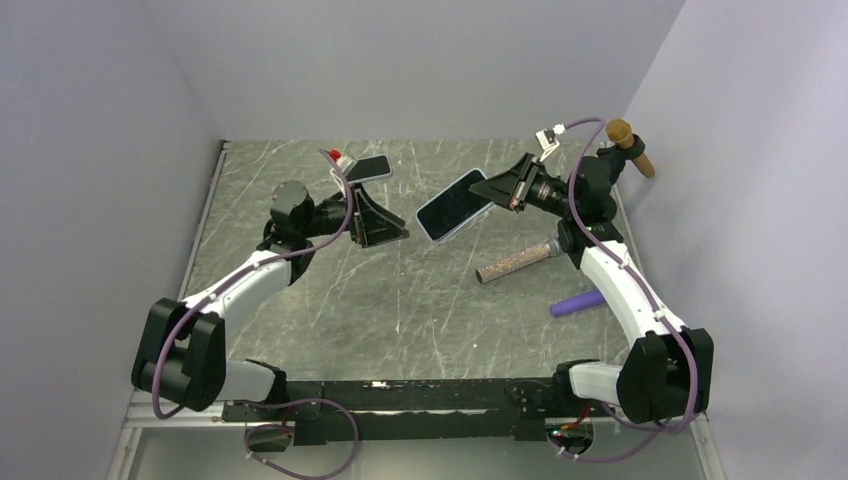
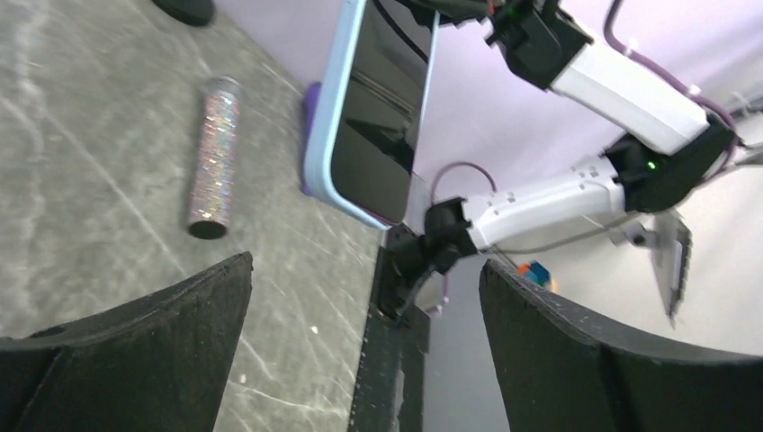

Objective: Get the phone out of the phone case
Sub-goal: Remove the phone case from the phone.

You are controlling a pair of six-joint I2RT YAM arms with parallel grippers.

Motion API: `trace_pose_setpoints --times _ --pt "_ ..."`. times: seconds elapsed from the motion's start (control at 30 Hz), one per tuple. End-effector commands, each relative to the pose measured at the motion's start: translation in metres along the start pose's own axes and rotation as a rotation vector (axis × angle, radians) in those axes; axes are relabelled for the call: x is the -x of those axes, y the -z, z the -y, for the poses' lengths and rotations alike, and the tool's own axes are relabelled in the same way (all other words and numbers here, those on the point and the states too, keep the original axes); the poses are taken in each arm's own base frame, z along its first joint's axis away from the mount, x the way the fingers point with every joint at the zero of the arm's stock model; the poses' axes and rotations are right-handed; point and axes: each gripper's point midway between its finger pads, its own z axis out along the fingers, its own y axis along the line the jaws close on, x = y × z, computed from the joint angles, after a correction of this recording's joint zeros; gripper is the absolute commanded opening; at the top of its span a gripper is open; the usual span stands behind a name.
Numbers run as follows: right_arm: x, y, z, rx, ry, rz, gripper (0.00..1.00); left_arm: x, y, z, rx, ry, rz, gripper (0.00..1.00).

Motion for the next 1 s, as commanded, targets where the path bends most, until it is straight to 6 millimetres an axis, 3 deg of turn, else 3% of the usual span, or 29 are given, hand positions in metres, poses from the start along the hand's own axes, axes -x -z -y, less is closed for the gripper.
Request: trace_pose_setpoints --times 0.0,0.33,0.77,0.97 --pt "-0.001 0.007 -0.032 0.081 0.092 -0.059 0.00 0.001 -0.007 0.045 -0.202 -0.053 -0.062 0.98" --pt "-0.008 0.009 -0.042 0.124 0.095 -0.093 0.00 -0.015 -0.018 0.043 -0.215 -0.025 -0.139 0.59" --pt "-0.018 0.005 -0.052 0.146 0.118 -0.123 0.00 -0.023 -0.025 0.035 -0.154 -0.026 -0.179 0.46" --pt "-0.022 0.006 -0.057 0.151 0.129 -0.134 0.00 -0.026 -0.026 0.029 -0.144 0.002 -0.198 0.30"
